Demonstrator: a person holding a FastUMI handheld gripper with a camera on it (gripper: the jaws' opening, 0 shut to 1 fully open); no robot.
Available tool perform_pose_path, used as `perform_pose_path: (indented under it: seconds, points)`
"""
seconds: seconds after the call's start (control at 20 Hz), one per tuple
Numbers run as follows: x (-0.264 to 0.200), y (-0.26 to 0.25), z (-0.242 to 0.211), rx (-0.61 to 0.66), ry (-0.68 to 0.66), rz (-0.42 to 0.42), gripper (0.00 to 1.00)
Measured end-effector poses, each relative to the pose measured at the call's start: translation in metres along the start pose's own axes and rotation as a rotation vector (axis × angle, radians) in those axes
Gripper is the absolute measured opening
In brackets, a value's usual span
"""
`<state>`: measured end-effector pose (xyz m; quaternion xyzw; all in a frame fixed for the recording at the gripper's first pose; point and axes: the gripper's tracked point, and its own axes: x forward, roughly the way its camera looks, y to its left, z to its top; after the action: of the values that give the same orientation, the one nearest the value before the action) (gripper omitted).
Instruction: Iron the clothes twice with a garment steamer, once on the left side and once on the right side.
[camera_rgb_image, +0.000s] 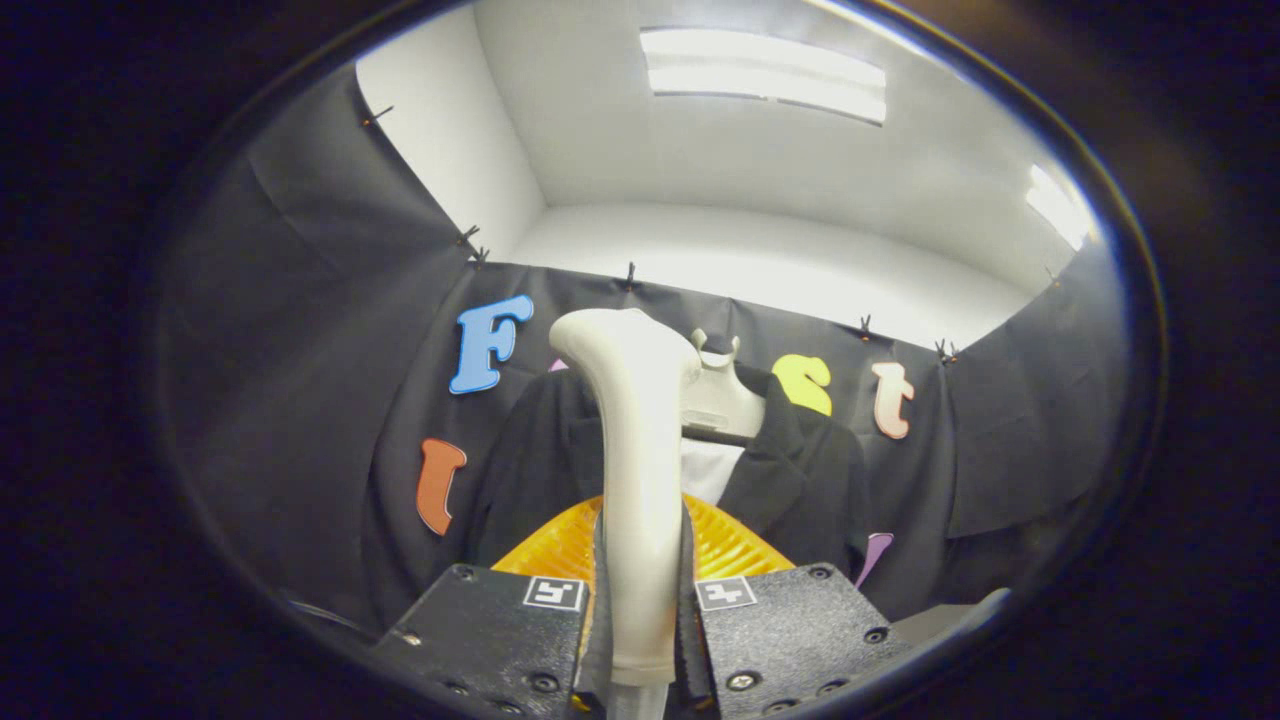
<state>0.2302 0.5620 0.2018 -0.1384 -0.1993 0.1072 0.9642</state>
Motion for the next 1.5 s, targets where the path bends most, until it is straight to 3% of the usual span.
perform_pose_path:
  seconds: [0.3,0.65,1.5]
  points:
    - [0.031,0.003,-0.01,-0.03,0.02,-0.044,0.28]
    - [0.039,0.013,-0.039,-0.072,0.076,-0.037,0.27]
    - [-0.015,0.019,-0.107,-0.113,0.208,-0.008,0.27]
